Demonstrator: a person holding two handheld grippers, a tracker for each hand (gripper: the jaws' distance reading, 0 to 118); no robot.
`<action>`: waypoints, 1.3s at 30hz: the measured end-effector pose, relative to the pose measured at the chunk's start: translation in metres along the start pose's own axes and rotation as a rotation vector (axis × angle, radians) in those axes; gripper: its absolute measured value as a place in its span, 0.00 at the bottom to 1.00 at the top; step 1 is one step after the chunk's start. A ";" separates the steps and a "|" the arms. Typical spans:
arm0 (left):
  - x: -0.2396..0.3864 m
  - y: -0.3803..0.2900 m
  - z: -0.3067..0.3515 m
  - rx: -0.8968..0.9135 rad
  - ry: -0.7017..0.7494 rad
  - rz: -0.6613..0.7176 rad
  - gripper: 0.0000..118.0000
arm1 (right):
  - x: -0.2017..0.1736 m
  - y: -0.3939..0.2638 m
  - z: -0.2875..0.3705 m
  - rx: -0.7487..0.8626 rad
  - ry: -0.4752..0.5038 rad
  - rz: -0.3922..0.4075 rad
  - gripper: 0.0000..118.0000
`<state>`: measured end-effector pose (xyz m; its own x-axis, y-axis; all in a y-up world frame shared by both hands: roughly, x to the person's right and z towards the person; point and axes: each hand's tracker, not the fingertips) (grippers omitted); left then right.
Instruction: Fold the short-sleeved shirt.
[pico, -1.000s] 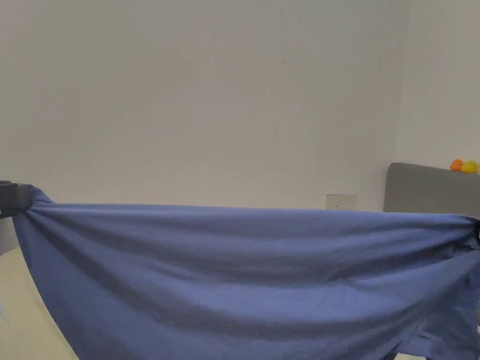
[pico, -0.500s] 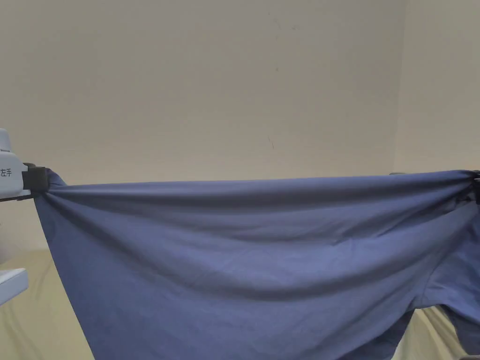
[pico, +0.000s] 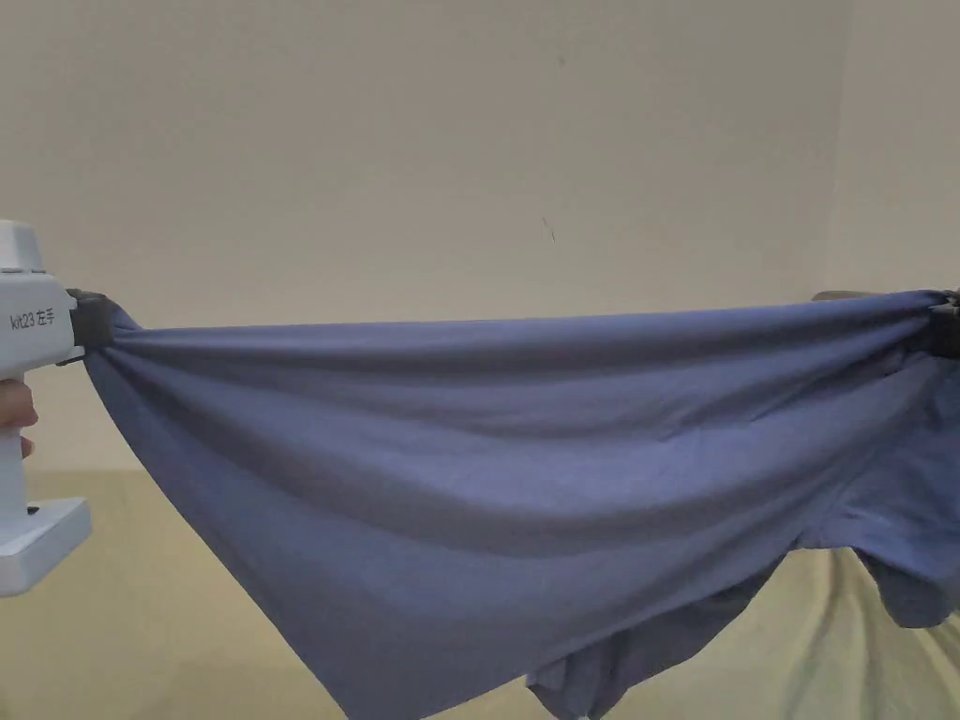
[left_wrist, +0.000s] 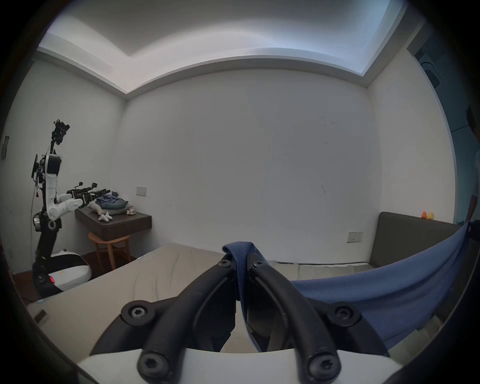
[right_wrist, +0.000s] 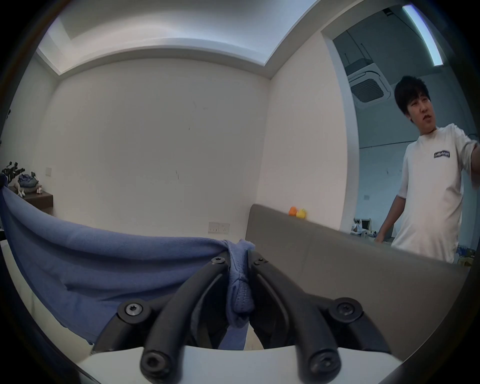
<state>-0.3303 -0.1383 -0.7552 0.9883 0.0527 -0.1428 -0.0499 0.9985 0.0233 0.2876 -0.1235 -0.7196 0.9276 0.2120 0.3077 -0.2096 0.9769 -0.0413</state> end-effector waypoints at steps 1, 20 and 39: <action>0.000 -0.017 -0.007 -0.002 -0.006 0.006 0.03 | -0.007 -0.016 -0.009 -0.024 0.001 0.009 0.08; -0.013 -0.227 0.078 -0.423 -0.091 -0.070 0.02 | -0.014 -0.251 0.082 -0.306 0.107 0.056 0.08; -0.085 -0.263 0.358 -0.560 -0.135 0.014 0.03 | 0.063 -0.342 0.346 -0.472 0.241 0.121 0.08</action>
<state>-0.3498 -0.4109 -0.3948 0.9948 0.1002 -0.0175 -0.0952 0.8556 -0.5089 0.3111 -0.4537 -0.3573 0.9618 0.2692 0.0503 -0.2086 0.8389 -0.5027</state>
